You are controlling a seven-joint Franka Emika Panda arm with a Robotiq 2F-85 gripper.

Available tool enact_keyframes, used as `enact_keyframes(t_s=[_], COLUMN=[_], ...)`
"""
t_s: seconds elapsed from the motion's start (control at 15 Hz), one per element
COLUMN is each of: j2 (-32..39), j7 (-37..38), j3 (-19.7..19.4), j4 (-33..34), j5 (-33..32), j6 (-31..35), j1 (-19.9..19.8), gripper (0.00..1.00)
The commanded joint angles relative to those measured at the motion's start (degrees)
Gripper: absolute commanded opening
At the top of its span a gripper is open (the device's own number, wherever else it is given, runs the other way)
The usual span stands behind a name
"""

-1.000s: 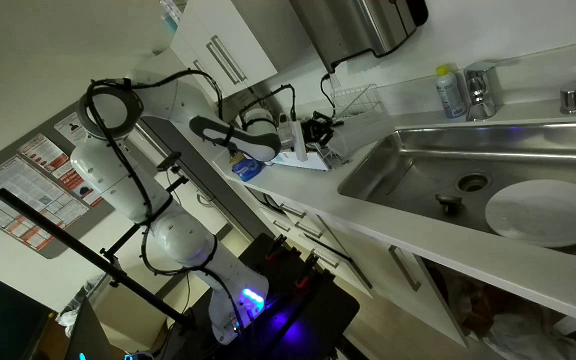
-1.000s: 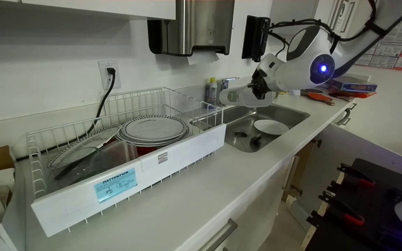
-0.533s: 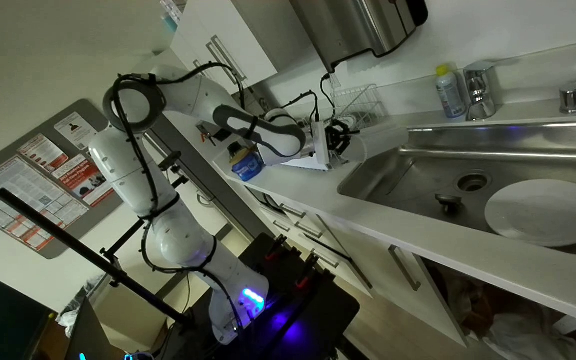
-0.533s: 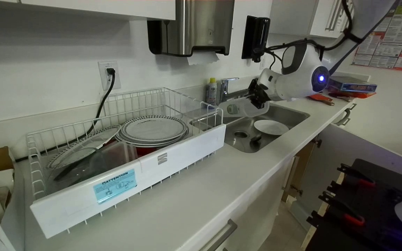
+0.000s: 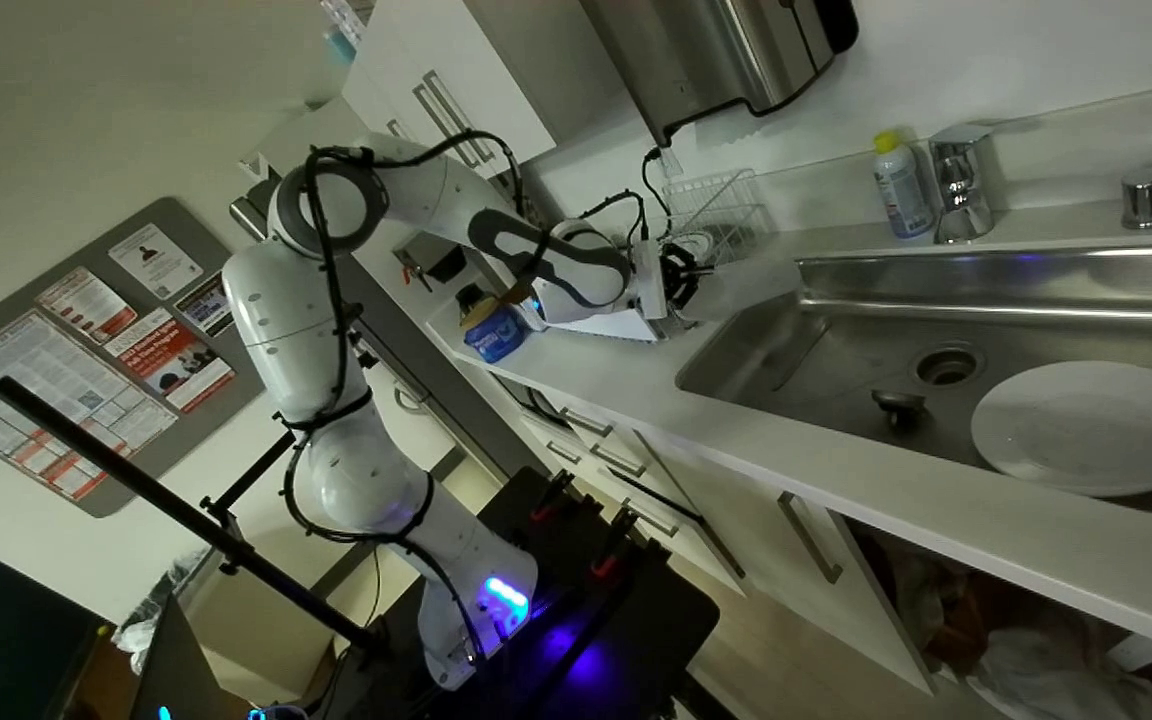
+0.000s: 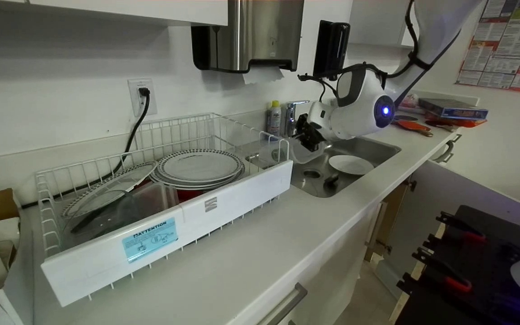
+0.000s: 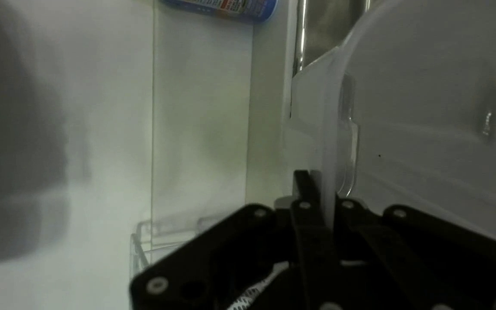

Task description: Move the container from the dish rack to the sink

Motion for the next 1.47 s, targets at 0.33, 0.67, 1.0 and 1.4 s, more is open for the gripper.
enact_keyframes(t_s=[0.33,0.67,1.0,1.4], j2=[3.11,8.85,14.02,20.43], j7=[1.27,-1.01,-1.62,-2.82], j3=[-0.87,0.17,1.17,-0.61], j4=[2.86,7.52,10.88,13.22], j5=[0.44,0.28,0.31,8.96], j6=[1.09,2.32,2.83,-3.61], j1=[-9.57,-11.01,-11.74,-12.42], gripper=[0.01,0.01,0.01,0.01])
